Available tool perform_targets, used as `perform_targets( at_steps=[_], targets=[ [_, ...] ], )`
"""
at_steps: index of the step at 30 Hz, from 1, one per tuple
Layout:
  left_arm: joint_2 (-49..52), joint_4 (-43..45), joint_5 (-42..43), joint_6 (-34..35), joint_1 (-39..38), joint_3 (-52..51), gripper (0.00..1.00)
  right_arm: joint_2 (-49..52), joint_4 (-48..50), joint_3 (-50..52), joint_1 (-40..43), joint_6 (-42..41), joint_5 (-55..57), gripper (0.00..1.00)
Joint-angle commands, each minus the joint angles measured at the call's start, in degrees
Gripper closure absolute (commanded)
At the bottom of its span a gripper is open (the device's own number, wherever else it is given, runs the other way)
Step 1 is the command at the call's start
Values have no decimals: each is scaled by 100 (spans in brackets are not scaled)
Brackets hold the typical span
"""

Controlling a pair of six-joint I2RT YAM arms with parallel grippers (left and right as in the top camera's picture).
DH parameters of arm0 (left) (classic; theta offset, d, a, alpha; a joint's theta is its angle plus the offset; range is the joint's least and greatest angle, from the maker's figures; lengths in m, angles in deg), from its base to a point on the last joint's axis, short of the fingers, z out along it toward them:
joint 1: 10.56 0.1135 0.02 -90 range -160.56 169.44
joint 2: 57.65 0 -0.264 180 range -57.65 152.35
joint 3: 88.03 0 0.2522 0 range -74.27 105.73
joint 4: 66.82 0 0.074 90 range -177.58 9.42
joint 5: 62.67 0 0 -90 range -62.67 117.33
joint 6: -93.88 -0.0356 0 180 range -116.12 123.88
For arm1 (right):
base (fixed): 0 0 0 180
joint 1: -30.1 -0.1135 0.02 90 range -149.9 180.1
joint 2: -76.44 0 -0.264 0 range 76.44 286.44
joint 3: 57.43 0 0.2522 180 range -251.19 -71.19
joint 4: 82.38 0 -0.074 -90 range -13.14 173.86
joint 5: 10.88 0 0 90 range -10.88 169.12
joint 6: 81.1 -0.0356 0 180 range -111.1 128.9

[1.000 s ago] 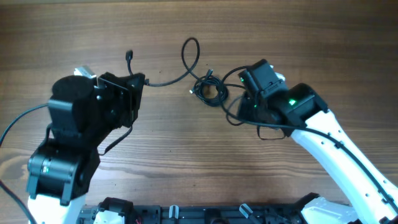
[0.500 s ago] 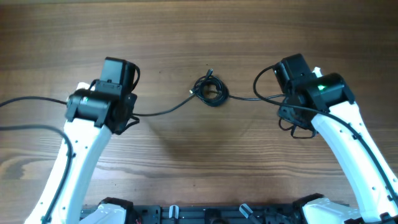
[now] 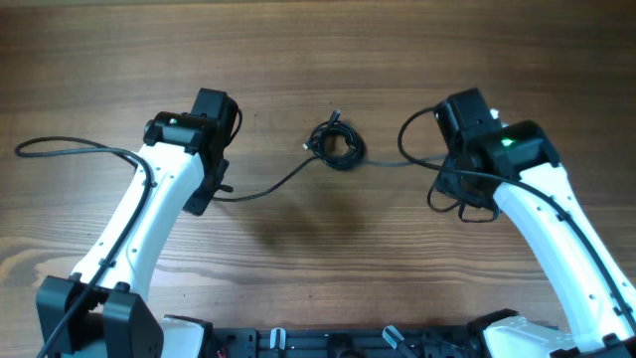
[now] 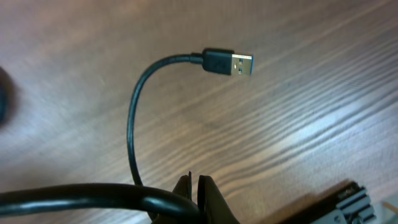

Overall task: Untangle cables
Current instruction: 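Pull the cable apart with both grippers, left gripper left, right gripper right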

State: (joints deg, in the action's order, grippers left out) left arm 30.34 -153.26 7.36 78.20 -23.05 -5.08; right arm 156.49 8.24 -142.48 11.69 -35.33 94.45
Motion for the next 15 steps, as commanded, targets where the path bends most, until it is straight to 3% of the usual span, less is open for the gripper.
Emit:
perform_targets(
  at_steps=[1,6,15],
  targets=[
    [52,-68,-284,-46,-4,-63,96,44,146,378,44,61,-417,95],
    [52,-173,-282,-44,-4,-63,96,44,765,935,44,74,-868,90],
    [55,-199,-15,-63,-7,-127,96,44,1443,1705,44,76,-1226,91]
  ],
)
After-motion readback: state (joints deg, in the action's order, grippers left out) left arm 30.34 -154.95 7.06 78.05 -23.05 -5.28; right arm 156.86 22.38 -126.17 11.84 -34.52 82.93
